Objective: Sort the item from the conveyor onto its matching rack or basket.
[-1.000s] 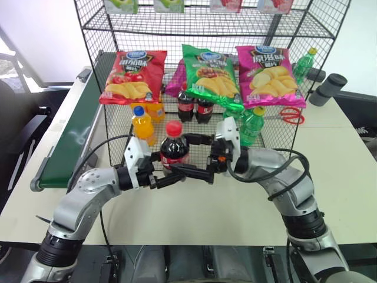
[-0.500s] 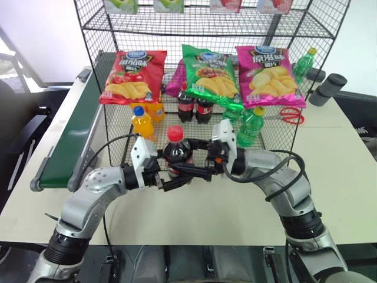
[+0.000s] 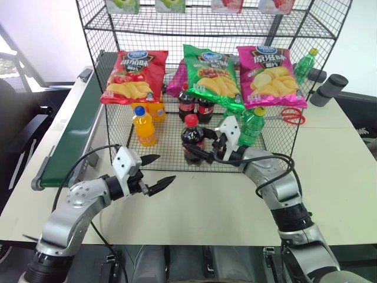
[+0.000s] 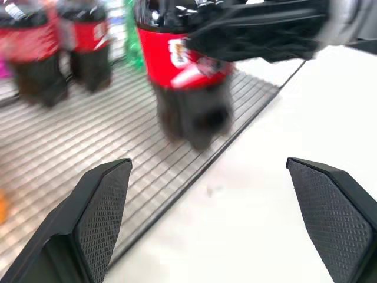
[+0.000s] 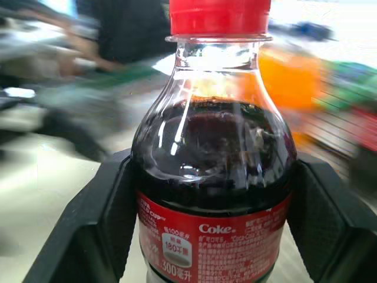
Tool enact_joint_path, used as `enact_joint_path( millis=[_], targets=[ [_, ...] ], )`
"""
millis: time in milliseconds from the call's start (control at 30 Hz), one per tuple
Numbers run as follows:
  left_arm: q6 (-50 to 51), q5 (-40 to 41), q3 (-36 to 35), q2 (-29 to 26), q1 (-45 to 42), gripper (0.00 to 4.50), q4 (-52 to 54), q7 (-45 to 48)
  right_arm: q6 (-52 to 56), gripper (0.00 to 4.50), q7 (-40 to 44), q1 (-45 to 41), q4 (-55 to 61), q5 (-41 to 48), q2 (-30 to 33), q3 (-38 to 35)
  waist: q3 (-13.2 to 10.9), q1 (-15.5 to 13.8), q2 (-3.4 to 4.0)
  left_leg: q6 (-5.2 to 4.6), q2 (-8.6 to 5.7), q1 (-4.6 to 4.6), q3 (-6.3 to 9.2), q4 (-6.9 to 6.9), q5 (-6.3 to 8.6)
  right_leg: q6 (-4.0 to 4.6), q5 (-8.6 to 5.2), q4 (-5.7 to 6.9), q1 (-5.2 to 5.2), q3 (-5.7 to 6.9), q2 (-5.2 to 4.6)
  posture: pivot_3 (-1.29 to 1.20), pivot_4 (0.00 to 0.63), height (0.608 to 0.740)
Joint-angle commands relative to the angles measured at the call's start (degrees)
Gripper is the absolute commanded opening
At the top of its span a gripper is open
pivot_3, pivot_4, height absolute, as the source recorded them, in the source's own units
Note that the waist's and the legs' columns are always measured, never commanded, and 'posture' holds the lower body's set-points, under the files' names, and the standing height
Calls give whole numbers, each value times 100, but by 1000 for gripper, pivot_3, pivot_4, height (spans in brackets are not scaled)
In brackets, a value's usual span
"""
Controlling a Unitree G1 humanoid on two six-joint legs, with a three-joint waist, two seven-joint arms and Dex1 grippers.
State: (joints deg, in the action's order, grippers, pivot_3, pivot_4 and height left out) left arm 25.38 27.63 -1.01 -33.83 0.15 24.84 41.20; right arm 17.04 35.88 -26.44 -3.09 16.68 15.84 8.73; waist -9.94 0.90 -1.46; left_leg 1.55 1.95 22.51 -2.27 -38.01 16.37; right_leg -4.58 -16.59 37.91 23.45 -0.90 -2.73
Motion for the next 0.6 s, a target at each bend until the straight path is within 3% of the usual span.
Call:
enact_joint_path(
  millis=[33, 367, 600],
  targets=[
    [-218, -134, -161, 69, 57, 4469, 231, -178, -990, 2954, -654, -310, -727, -517, -346, -183, 0, 9, 0, 0, 0, 0, 0, 0, 0, 0, 0, 0, 0, 0, 1, 0, 150, 734],
    [-304, -248, -70, 200, 21, 4469, 159, -242, -2681, 2954, -1397, -969, -2700, -930, -1164, -465, -2, 38, 4, 2, 3, -1, -5, 1, -1, -1, 1, 9, 5, -5, 1, 0, 150, 734],
    [-304, -282, -29, 246, -15, 4469, 171, -258, -3192, 2954, -1490, -1216, -3513, -1004, -1383, -557, -3, 37, 4, 2, 3, -1, -6, 1, -1, -1, 1, 8, 5, -5, -4, 0, 150, 734]
  ],
)
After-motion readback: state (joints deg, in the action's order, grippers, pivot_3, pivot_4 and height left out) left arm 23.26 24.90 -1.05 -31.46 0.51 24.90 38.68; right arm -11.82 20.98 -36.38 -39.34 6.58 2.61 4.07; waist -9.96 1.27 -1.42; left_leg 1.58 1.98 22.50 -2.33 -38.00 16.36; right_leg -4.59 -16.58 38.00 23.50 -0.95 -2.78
